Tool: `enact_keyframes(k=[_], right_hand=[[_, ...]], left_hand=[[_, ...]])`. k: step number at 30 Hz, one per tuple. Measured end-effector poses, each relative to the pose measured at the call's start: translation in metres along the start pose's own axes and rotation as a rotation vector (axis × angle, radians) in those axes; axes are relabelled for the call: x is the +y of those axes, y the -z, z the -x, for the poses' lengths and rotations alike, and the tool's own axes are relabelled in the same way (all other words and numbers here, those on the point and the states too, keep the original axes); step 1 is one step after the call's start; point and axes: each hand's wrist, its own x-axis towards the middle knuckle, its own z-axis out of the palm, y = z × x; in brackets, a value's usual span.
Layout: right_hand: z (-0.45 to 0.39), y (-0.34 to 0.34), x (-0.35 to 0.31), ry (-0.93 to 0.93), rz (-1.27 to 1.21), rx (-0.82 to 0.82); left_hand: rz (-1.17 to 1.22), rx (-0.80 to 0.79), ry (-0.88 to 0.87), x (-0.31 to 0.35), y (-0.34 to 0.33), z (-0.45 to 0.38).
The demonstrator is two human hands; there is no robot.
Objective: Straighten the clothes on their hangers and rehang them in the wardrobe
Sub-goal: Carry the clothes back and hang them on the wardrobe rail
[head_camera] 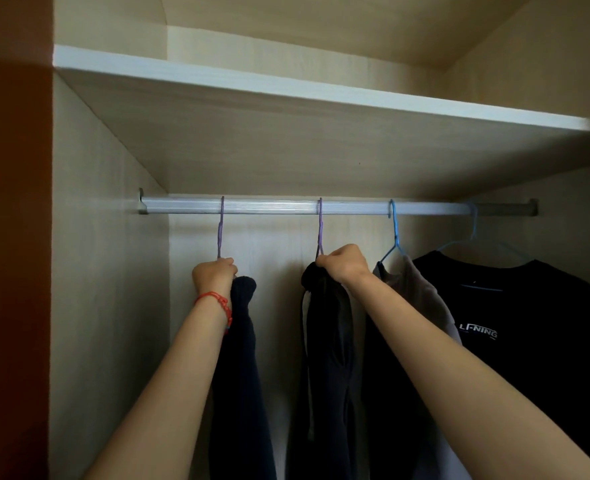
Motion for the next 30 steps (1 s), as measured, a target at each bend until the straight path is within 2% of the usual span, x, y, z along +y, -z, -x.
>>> enact_keyframes(k=[6, 10, 16, 21, 30], right_hand=[[0.002, -0.012, 0.004, 0.076, -0.010, -0.016], [0.000, -0.028, 0.001, 0.071, -0.053, -0.013], [-0.002, -0.025, 0.005, 0.051, -0.065, 0.037], [-0.006, -0.018, 0.009, 0.029, -0.105, 0.059], [-0.011, -0.005, 0.018, 0.005, -0.150, 0.050]], left_hand=[[-0.169, -0.058, -0.032, 0.004, 0.014, -0.011], [-0.109, -0.011, -0.028, 0.002, 0.025, -0.020], [-0.165, -0.088, 0.008, 0.008, 0.031, -0.021], [0.022, -0.010, 0.061, 0.005, 0.030, -0.016], [-0.039, 0.021, 0.053, 0.007, 0.024, -0.002]])
